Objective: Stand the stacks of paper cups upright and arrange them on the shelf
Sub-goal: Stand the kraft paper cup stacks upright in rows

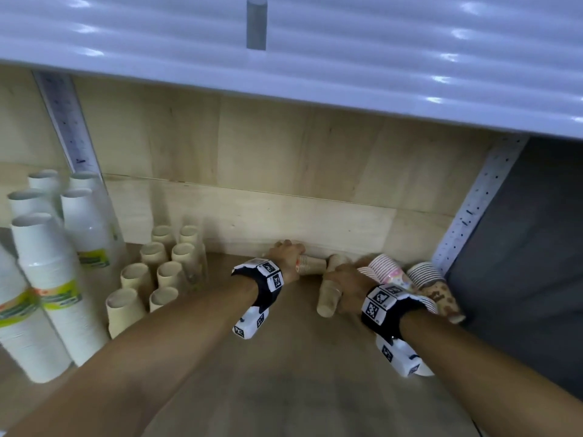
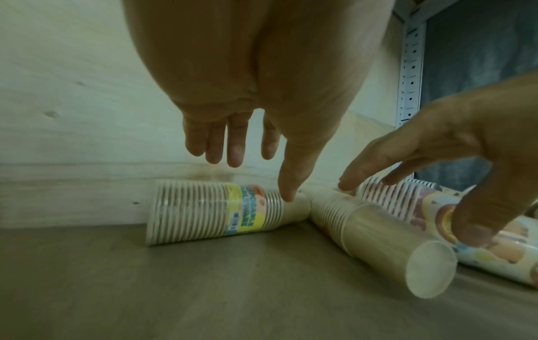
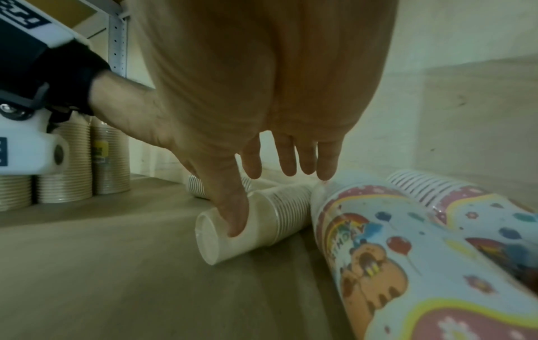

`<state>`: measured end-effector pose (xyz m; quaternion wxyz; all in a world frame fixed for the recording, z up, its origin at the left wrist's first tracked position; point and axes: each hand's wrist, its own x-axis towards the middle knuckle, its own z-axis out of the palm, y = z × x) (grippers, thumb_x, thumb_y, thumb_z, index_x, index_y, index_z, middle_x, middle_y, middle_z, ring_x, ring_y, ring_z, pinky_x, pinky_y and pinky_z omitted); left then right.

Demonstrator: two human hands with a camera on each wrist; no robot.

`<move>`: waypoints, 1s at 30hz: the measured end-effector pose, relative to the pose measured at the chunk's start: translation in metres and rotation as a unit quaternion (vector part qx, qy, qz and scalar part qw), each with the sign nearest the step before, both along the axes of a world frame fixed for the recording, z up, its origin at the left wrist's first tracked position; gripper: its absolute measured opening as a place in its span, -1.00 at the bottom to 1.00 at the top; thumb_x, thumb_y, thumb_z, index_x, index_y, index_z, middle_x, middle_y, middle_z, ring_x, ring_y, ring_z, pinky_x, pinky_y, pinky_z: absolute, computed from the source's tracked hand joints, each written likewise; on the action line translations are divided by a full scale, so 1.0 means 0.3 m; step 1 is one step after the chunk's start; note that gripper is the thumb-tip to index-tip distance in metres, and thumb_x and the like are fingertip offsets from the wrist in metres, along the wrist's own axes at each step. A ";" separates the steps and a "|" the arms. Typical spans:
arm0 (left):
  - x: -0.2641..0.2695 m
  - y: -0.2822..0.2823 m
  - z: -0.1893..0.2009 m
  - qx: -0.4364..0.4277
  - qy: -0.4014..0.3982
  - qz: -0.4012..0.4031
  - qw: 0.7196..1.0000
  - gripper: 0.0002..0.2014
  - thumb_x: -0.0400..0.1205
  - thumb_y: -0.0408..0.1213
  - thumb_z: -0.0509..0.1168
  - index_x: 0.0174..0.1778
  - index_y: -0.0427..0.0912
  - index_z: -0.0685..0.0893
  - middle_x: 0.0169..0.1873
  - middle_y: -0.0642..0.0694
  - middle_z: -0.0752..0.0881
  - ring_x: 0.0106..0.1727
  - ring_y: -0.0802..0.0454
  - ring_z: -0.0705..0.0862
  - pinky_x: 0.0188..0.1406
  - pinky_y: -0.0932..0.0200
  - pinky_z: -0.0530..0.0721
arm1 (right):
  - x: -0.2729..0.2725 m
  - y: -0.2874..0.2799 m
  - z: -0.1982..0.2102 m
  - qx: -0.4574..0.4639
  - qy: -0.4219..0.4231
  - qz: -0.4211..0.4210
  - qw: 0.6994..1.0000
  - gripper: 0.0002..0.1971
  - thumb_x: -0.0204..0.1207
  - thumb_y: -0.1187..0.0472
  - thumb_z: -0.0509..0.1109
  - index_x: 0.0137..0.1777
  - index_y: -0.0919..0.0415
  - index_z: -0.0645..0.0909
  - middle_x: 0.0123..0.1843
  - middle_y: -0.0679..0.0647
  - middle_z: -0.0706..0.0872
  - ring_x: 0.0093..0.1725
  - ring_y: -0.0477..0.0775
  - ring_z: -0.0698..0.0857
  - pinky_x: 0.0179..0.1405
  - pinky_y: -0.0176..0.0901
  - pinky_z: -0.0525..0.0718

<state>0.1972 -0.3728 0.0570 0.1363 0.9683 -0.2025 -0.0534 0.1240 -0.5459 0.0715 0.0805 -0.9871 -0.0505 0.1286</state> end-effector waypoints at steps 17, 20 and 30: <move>0.116 -0.030 -0.130 0.092 -0.094 0.005 0.991 -0.53 0.57 -0.26 0.30 0.43 0.00 0.52 0.41 -0.15 0.45 0.43 -0.20 0.42 0.39 -0.10 0.42 | 0.065 0.015 -0.142 -0.076 -0.033 0.124 0.989 -0.54 0.51 0.16 0.39 0.43 0.17 0.57 0.48 0.21 0.42 0.54 0.29 0.31 0.52 0.07 0.31; 0.125 -0.024 -0.139 0.094 -0.102 0.000 0.990 -0.55 0.59 -0.21 0.29 0.43 -0.01 0.50 0.39 -0.17 0.48 0.42 -0.20 0.43 0.39 -0.10 0.40 | 0.062 0.023 -0.159 -0.066 -0.052 0.118 0.989 -0.55 0.54 0.13 0.36 0.44 0.12 0.57 0.47 0.19 0.42 0.53 0.28 0.32 0.53 0.07 0.33; 0.106 -0.002 -0.138 0.079 -0.100 -0.012 0.992 -0.57 0.58 -0.16 0.28 0.40 -0.01 0.49 0.37 -0.11 0.57 0.43 -0.17 0.46 0.36 -0.08 0.38 | 0.051 0.020 -0.139 -0.050 -0.067 0.114 0.990 -0.53 0.50 0.12 0.41 0.43 0.05 0.55 0.46 0.12 0.42 0.49 0.23 0.38 0.47 0.05 0.42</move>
